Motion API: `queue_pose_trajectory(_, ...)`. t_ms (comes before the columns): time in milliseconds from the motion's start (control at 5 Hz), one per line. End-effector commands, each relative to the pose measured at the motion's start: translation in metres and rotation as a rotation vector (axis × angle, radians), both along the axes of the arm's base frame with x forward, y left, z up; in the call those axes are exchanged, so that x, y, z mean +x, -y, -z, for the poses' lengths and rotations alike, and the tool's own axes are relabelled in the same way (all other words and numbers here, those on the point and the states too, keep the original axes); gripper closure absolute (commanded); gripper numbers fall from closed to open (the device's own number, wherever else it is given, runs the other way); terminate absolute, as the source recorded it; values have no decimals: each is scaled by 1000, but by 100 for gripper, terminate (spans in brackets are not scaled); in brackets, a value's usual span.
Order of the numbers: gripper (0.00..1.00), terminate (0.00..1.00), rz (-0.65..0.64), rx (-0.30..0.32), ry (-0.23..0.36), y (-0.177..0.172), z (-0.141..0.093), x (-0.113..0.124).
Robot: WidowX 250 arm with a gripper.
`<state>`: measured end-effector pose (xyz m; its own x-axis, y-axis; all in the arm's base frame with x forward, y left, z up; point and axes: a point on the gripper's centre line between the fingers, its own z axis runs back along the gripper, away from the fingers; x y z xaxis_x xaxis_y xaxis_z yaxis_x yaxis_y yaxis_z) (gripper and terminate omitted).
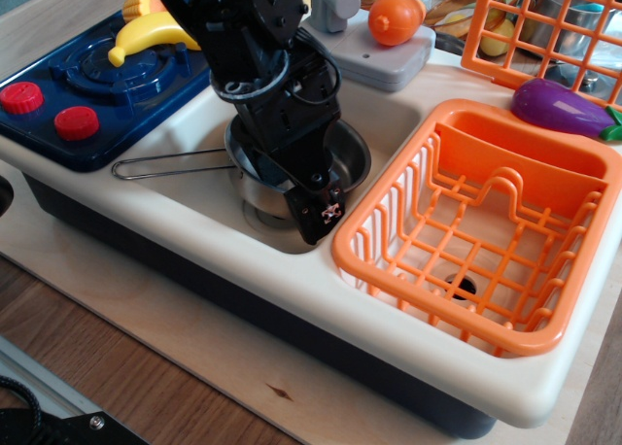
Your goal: Put pan from sink into drying rack
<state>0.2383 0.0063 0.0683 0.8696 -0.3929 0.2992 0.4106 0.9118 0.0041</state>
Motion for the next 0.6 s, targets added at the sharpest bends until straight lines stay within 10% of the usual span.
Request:
queue_pose_trajectory(0, 100, 0, 16, 8, 8, -5, 0, 8)
queue_pose_trajectory(400, 100, 0, 17, 49, 4, -2, -9, 10)
